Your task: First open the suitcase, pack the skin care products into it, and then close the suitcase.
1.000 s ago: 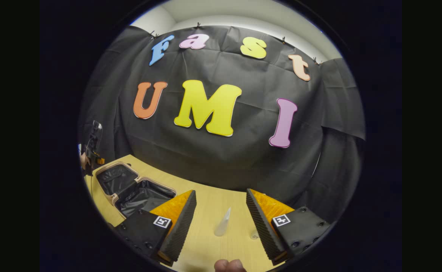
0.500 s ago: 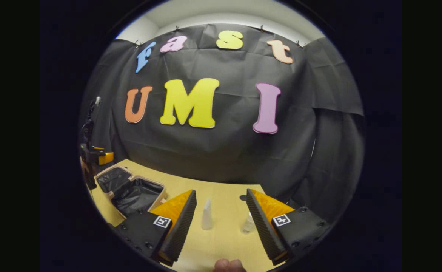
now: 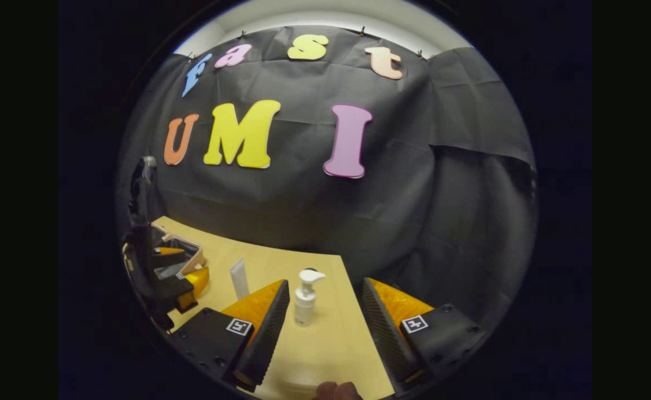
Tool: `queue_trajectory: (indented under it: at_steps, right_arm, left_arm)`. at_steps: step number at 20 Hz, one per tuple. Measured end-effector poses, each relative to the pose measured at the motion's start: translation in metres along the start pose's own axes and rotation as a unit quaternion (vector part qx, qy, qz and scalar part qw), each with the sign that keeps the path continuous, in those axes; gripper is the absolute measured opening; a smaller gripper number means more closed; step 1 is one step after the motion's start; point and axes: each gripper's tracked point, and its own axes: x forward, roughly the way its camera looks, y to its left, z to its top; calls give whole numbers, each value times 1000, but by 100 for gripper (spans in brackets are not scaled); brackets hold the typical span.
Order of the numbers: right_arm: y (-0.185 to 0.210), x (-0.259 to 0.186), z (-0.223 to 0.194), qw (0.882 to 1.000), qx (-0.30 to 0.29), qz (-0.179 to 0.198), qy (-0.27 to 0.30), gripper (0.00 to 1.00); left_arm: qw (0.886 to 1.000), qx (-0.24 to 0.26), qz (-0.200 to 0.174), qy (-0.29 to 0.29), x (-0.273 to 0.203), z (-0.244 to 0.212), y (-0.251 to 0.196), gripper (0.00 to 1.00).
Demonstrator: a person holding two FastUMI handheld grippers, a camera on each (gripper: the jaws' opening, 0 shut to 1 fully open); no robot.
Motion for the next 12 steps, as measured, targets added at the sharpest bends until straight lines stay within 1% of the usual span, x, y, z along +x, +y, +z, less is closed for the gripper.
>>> queue_trajectory:
  at_steps: [2, 5, 10, 11, 12]
  right_arm:
    - [-19, -5, -13, 1000, -1, -11, 17, 79]
    - [-38, -11, -28, 999, -9, -22, 37, 79]
    - [-53, -13, -36, 998, -8, -35, 52, 79]
    - [-54, -12, -38, 998, -6, -36, 54, 77]
    - [-54, -12, -38, 998, -6, -36, 55, 79]
  left_arm:
    - [1000, 2, -9, 18, 23, -24, -20, 99]
    - [999, 4, -9, 44, 53, -52, -29, 99]
    - [998, -6, -14, 66, 97, -70, -33, 99]
    - [997, -6, -13, 77, 103, -76, -30, 97]
    - [996, -9, -14, 85, 108, -80, -29, 94]
